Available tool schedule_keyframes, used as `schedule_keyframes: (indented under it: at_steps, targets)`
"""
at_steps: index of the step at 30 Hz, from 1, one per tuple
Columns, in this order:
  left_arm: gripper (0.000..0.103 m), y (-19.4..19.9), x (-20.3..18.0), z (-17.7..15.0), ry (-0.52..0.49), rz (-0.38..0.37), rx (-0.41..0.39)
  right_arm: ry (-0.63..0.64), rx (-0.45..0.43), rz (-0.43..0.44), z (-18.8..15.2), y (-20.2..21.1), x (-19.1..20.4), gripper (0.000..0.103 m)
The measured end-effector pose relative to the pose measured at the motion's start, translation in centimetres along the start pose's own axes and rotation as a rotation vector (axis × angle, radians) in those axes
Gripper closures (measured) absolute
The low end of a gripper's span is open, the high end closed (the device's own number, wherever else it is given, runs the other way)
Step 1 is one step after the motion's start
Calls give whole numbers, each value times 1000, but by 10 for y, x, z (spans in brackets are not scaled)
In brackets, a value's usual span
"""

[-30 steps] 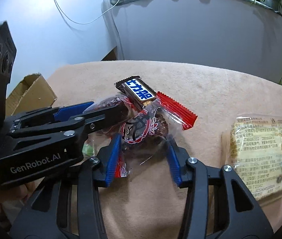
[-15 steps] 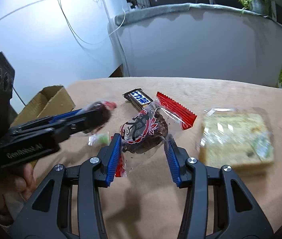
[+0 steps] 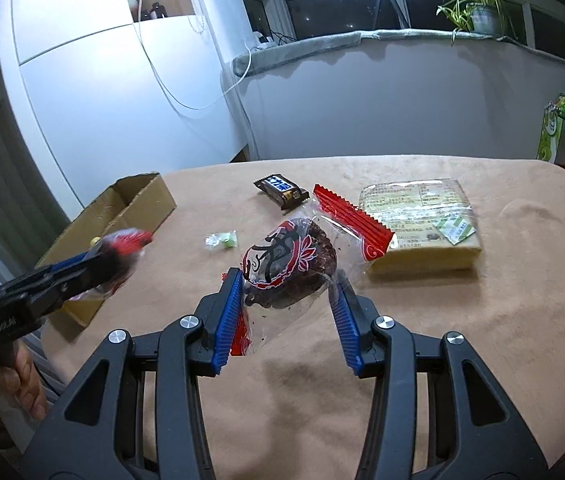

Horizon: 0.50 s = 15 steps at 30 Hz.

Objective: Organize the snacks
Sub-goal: 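Carry both packets into the box and open both grippers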

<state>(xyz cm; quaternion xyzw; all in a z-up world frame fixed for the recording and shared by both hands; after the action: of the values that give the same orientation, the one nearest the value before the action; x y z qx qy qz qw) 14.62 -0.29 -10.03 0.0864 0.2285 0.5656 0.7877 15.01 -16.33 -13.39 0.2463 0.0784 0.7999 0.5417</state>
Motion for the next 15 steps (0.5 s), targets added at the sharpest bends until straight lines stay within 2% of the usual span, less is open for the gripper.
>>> schedule_keyframes:
  at_steps: [7,15]
  targets:
    - [62,38,21,-6,12,50,-37,27,-22,47,4,13,35,57]
    - [62,69,36,7,-18,94,-104,72,-32,89,9,12,78,57]
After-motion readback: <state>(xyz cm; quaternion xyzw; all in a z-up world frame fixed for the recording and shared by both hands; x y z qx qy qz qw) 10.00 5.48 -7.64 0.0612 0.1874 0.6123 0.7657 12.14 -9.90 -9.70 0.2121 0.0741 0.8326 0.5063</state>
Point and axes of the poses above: each gripper's, at about its wrist camera, not at the fingertips, and y roughly against the way its jaws point, x to its left, z to its top, the point moved 9 cm from there along -y, roughly the way its jaws point, and after that the axes turned 12 degrees about -x, right-handed, at the moved point
